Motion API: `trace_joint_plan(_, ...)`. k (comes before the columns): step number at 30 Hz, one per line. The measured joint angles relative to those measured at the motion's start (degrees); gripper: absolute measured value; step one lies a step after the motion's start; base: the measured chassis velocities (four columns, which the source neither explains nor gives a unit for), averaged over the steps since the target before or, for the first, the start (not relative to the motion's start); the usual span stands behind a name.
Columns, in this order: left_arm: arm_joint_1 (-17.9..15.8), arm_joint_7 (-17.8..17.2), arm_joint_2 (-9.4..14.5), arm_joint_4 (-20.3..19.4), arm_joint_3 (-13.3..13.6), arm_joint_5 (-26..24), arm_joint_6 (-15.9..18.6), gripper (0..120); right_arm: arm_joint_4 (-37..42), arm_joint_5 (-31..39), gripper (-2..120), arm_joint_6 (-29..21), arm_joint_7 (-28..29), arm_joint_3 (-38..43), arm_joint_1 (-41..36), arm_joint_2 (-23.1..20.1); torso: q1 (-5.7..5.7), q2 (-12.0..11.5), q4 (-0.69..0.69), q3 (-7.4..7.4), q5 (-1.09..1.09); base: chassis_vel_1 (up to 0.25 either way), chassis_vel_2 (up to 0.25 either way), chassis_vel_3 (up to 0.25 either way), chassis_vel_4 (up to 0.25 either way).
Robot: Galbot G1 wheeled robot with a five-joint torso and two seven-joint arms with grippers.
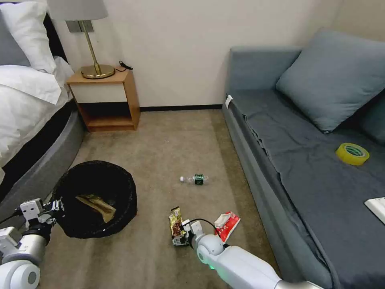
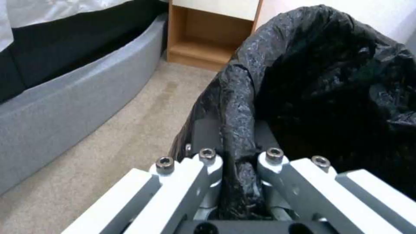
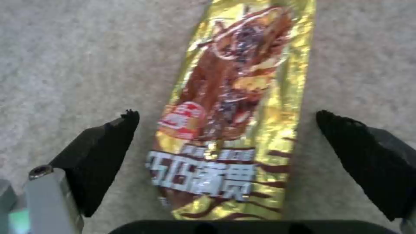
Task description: Pick up the trash bin, then pick up the garbage on the floor and place it into the trash bin.
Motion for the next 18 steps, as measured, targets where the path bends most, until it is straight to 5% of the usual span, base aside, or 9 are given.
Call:
trace_joint_plan(14,1.4,0.4,-1.2,-0.1,-0.9,0.5,-0.5,4,-1.9,-3.3,99,1.6,0.6,-0.4,-1.2,2.1,0.0,0.0,-0.01,-0.01,-0.01,0.0,0.0,0.0,0.0)
trace_joint_plan(18,1.4,0.5,-1.2,0.0,-0.9,0.5,-0.6,4,-2.6,-3.9,88,2.2,0.8,-0.3,-1.0,2.4,-0.01,0.0,-0.01,-0.01,-0.01,0.0,0.0,0.0,0.0)
